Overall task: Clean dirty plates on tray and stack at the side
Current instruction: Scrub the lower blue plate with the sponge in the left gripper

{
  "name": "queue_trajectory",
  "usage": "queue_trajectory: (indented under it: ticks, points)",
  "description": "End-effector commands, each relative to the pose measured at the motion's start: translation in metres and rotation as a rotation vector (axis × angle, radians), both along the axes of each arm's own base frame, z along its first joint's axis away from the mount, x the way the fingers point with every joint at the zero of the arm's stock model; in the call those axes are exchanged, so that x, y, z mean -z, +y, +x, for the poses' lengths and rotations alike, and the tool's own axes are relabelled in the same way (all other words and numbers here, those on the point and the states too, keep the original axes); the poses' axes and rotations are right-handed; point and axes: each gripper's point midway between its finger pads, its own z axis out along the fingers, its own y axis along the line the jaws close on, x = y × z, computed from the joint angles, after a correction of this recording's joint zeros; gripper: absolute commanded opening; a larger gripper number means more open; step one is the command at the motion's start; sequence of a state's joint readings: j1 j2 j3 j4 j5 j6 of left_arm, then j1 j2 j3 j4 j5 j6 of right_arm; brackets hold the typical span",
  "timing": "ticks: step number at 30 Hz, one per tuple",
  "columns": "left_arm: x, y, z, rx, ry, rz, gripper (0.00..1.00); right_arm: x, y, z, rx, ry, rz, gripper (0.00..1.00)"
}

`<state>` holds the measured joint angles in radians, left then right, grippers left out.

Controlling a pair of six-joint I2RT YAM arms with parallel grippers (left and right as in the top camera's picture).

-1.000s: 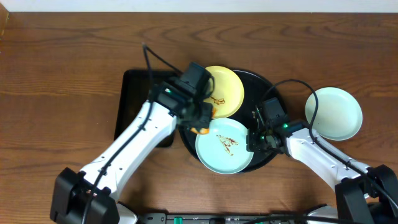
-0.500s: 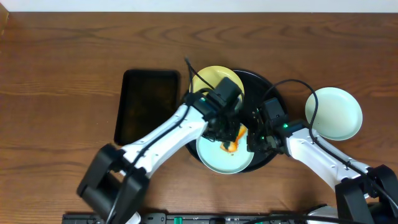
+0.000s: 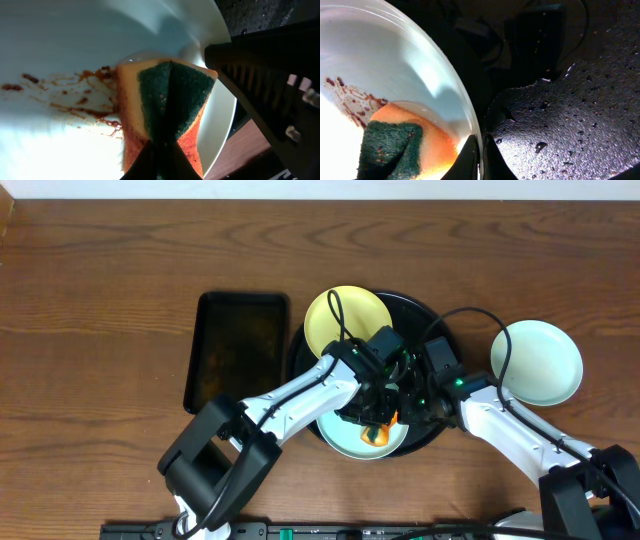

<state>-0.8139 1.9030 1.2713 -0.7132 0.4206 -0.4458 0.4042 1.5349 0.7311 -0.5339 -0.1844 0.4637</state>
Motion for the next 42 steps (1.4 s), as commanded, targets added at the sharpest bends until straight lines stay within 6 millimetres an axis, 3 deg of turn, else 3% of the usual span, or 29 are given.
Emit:
queue_trajectory:
  ticks: [1,12,24,28,33,40,42]
  points:
    - [0.016,0.009,0.002,-0.011,-0.011,0.071,0.08,0.000,-0.008,0.001,-0.001,-0.016,-0.051,0.01]
    - [0.023,0.045,0.043,-0.083,-0.173,0.225,0.08,0.002,-0.009,-0.005,-0.005,0.007,-0.062,0.01]
    - [0.019,0.057,0.069,-0.160,-0.192,0.203,0.08,0.003,-0.013,-0.010,-0.005,0.029,-0.077,0.01]
    - [0.005,0.054,0.082,-0.179,-0.232,0.174,0.07,0.003,-0.013,-0.011,-0.005,0.030,-0.080,0.01]
    - [-0.020,0.066,0.103,-0.217,-0.368,0.217,0.08,0.003,-0.013,-0.011,-0.005,0.031,-0.081,0.01]
    - [-0.066,0.078,0.104,-0.252,-0.438,0.178,0.08,0.003,-0.013,-0.010,-0.005,0.030,-0.080,0.02]
    - [-0.078,0.088,0.103,-0.271,-0.443,0.176,0.08,0.003,-0.013,-0.009,-0.004,0.024,-0.078,0.19]
